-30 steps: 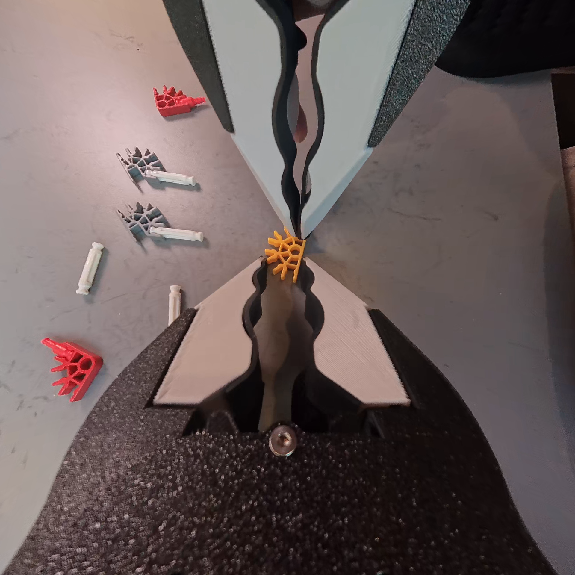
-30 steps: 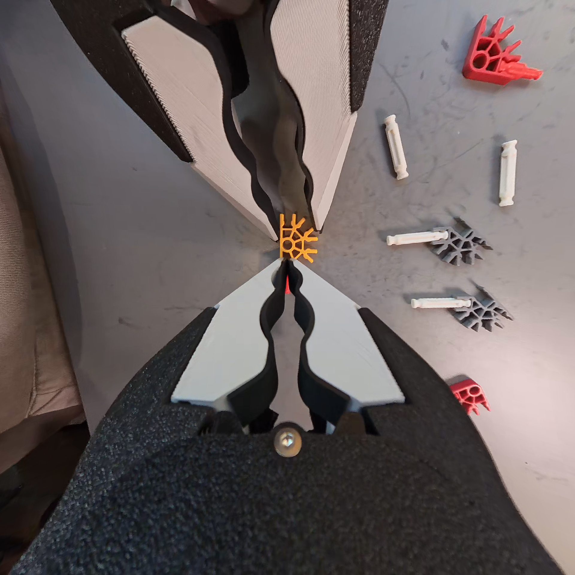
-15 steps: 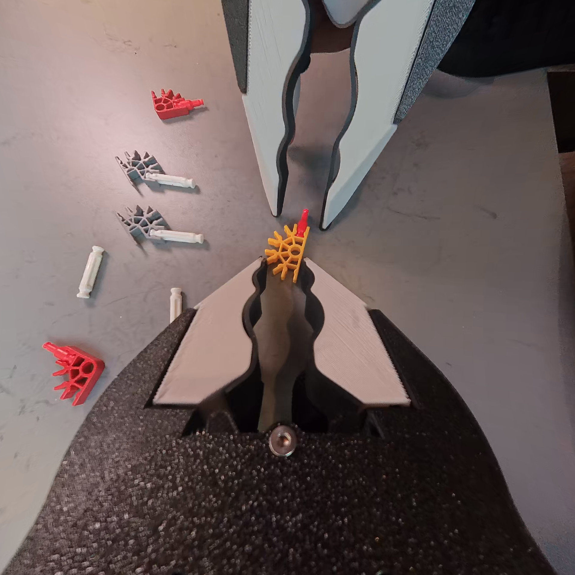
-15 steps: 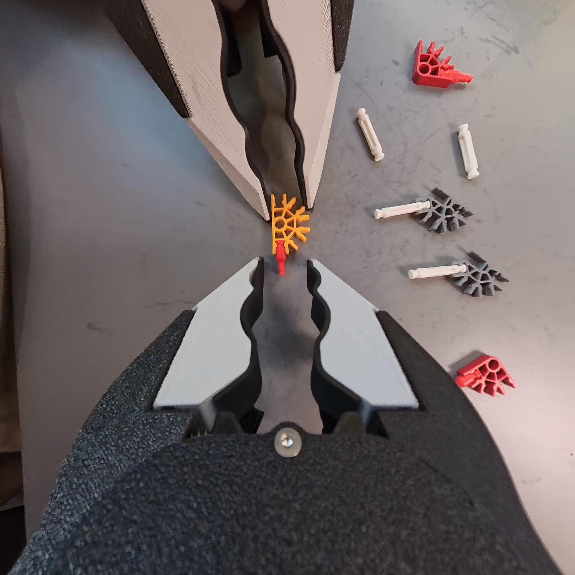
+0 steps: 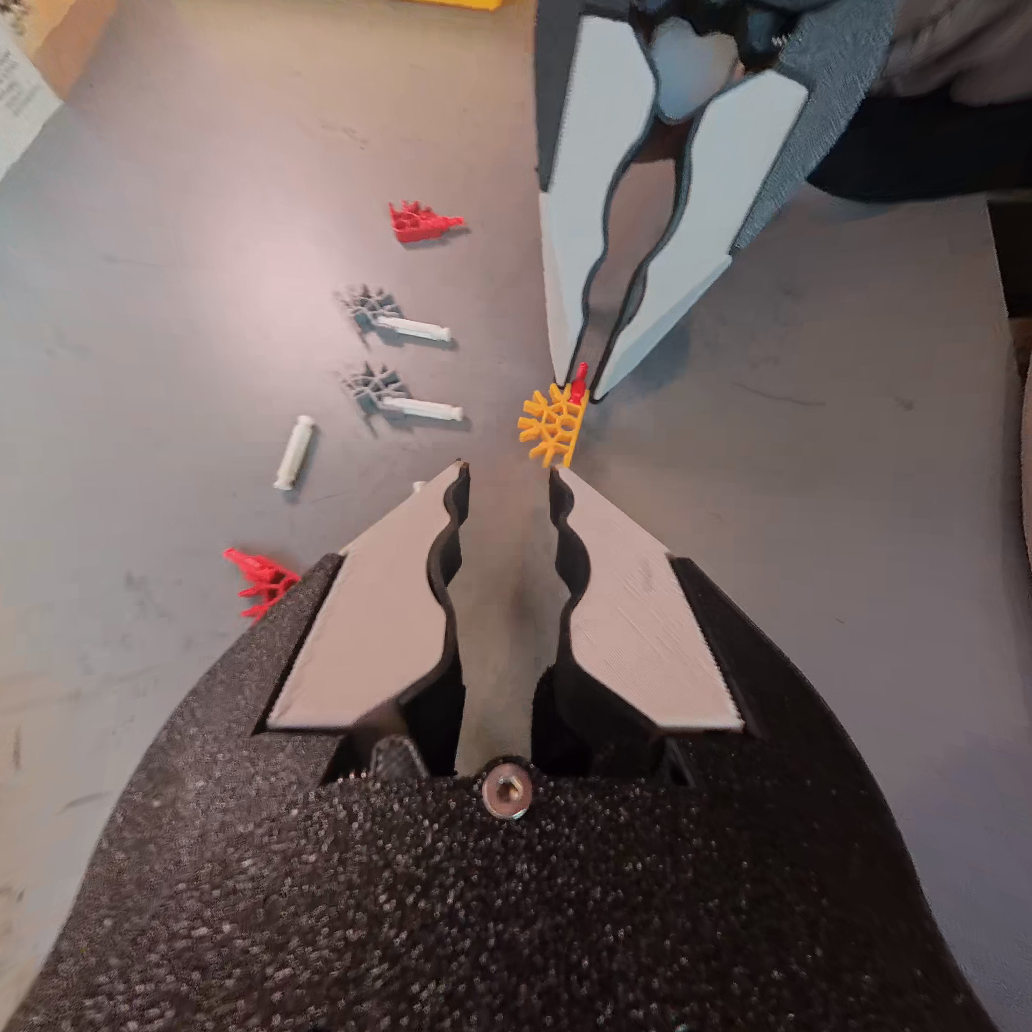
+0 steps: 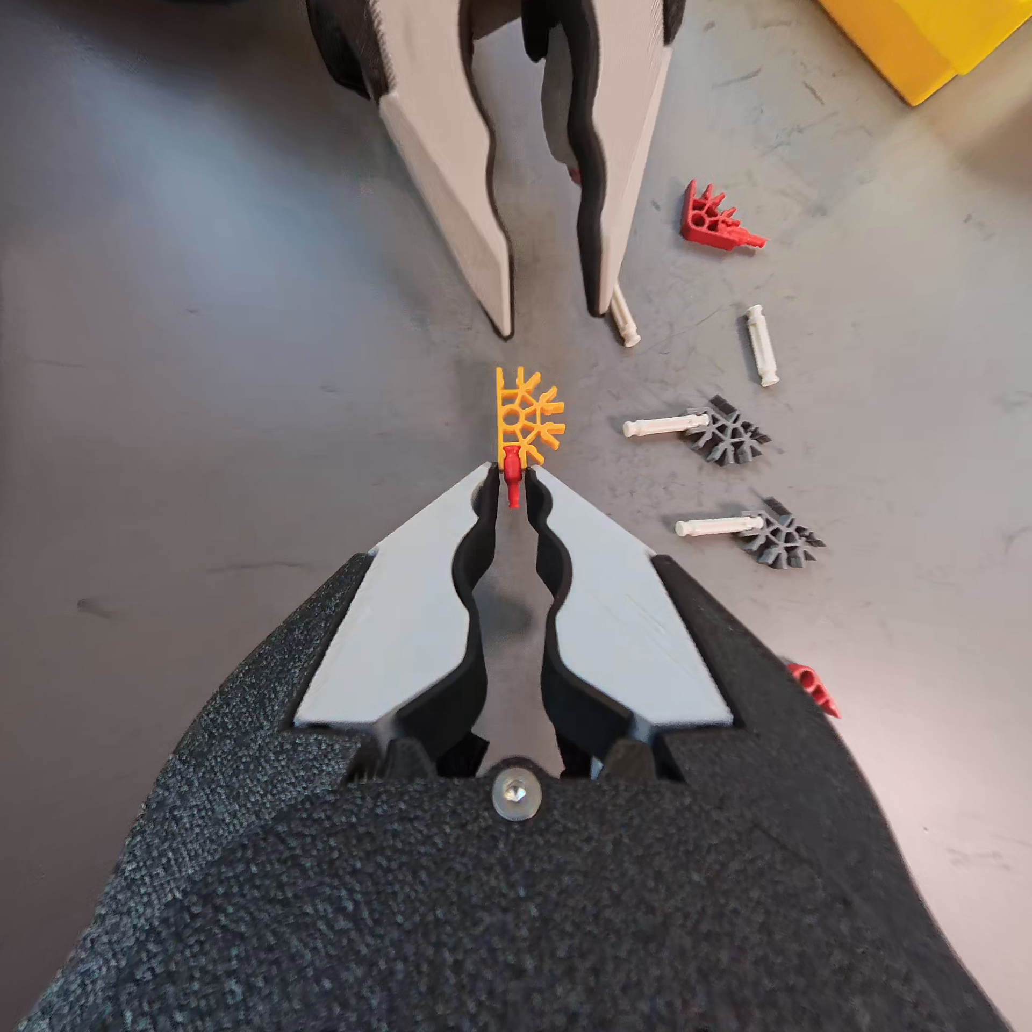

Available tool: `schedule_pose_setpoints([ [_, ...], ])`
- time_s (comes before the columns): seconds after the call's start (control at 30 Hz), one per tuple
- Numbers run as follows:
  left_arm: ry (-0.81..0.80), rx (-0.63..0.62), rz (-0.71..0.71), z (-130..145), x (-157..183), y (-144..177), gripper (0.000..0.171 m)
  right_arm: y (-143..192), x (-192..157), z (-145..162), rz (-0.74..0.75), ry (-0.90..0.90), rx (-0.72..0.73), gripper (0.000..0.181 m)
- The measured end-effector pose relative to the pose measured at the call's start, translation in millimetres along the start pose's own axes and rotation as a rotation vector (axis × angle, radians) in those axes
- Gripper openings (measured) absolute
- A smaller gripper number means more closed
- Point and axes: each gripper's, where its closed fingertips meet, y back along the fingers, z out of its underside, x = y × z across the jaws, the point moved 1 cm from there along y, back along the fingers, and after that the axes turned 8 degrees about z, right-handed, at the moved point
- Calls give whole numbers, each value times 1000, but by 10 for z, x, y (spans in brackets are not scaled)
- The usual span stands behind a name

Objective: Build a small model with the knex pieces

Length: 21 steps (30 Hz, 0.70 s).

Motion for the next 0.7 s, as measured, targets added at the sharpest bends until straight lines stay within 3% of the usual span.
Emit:
schedule_pose_setpoints([
  [0.1, 103, 91, -82, -44, -284, 253, 29, 10, 108, -39, 53, 18, 26, 7],
  [0.27, 201, 79, -124, 166, -541, 438, 26, -81, 126, -27, 50, -50, 29, 7],
  [0.53, 130, -46, -48, 286, -307, 140, 23, -122, 112, 18, 83, -37, -3, 7],
  [0.7, 107, -95, -84, 305, -268, 36, 20, -131, 108, 6, 112, -35, -17, 7],
])
